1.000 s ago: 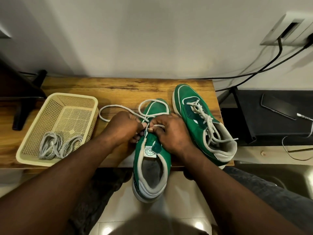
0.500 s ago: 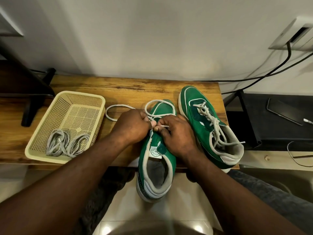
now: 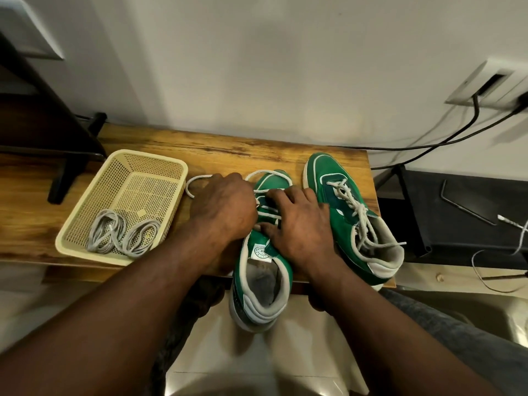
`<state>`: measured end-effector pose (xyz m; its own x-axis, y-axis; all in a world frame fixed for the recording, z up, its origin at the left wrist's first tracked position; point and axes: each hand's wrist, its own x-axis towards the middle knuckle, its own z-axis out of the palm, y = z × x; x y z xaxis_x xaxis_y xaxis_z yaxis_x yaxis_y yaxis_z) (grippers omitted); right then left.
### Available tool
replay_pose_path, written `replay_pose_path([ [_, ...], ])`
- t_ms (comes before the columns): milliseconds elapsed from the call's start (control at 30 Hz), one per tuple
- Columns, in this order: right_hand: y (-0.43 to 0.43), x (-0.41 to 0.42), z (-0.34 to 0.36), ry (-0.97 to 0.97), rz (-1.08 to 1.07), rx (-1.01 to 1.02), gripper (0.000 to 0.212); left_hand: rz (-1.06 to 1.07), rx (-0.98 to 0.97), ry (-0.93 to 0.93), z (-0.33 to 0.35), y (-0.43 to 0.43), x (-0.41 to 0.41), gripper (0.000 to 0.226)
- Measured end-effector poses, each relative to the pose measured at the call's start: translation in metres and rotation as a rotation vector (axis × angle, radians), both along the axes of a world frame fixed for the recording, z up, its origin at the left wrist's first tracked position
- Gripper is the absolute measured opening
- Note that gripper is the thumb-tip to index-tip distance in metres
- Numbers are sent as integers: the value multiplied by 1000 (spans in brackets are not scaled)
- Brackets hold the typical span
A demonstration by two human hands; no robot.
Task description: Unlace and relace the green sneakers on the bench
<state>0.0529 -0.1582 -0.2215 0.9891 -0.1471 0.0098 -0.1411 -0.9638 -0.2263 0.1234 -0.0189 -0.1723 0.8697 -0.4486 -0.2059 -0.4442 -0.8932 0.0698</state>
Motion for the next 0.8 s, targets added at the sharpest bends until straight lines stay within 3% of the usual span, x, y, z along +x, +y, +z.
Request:
replay_pose_path([
  [233, 8, 0, 5, 4, -19, -44, 67, 83, 67, 92, 10, 9, 4, 12],
  [333, 8, -1, 7, 19, -39, -62, 64, 256, -107, 128, 32, 17, 8, 22],
  [467, -1, 5, 16, 57, -50, -80, 64, 497, -609, 107, 51, 53, 22, 13],
  [533, -2, 7, 21, 99, -22, -92, 65, 571, -918, 343, 52, 58, 18, 22],
  [633, 0, 8, 27, 165, -8, -54, 66, 526, -1249, 874, 46, 43, 9, 21],
  [700, 0, 8, 30, 159, -12, -80, 71, 485, -1231, 967, 35, 31, 7, 20],
  [800, -2, 7, 32, 143, -67, -141, 91, 465, -1041, 762, 14, 16, 15, 16],
])
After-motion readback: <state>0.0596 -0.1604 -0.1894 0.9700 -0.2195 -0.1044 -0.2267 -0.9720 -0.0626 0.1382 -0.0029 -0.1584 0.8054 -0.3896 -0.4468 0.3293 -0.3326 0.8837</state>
